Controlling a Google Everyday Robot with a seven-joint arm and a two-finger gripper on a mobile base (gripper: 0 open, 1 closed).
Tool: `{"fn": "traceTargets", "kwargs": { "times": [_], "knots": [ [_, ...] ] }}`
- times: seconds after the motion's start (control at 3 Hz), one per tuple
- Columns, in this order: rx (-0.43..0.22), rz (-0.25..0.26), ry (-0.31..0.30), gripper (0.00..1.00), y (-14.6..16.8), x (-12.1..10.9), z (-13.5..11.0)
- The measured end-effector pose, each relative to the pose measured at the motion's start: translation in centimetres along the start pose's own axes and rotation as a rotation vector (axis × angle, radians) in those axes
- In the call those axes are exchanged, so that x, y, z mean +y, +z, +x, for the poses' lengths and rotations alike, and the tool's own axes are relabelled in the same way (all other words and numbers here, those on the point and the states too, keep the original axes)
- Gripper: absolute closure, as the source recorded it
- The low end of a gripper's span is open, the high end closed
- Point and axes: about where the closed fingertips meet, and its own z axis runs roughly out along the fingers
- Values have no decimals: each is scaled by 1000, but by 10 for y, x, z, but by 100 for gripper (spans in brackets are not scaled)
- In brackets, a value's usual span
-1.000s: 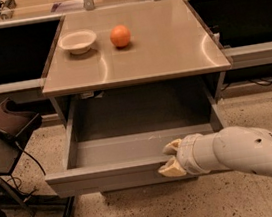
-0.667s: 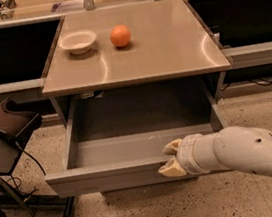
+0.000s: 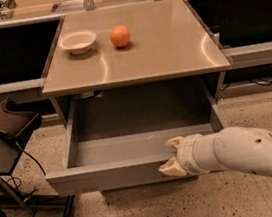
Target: Open top drawer
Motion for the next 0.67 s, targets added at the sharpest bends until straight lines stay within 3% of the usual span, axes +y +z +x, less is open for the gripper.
{"fn": "traceTargets", "kwargs": {
  "times": [0.33, 0.67],
  "knots": [
    [0, 0, 0, 0, 0, 0, 0],
    [0, 0, 0, 0, 0, 0, 0]
  ]
}}
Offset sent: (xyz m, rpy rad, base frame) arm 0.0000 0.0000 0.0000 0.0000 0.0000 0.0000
